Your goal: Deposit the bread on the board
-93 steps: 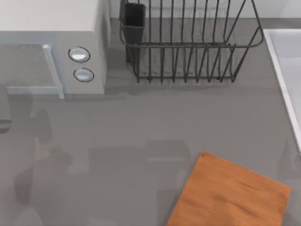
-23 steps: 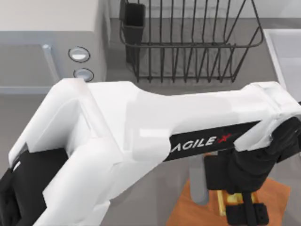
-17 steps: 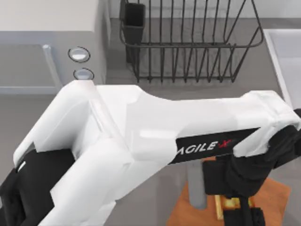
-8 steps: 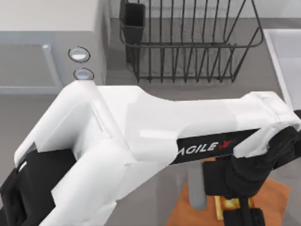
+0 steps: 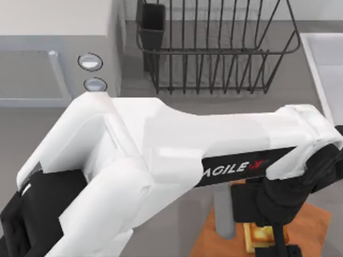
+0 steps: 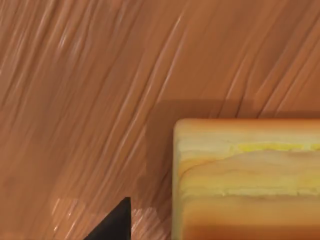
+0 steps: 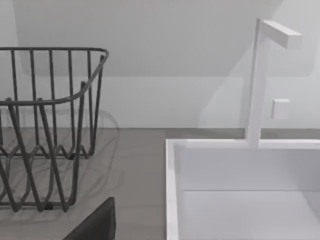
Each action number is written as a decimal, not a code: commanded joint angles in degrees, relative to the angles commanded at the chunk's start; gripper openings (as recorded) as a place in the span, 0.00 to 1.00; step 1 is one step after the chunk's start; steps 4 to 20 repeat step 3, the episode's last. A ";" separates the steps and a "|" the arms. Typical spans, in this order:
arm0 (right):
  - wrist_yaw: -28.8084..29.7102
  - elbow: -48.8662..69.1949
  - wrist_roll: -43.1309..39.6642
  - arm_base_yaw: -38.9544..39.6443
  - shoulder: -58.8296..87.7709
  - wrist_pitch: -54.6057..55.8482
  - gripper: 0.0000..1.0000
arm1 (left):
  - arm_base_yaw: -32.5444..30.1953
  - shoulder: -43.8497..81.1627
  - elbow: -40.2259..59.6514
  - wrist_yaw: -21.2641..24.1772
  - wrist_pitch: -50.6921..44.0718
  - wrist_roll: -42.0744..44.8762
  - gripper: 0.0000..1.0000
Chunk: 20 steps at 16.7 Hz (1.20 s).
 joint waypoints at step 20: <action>0.00 0.00 0.00 0.00 0.00 0.00 1.00 | 0.00 0.00 0.00 0.00 0.00 0.00 1.00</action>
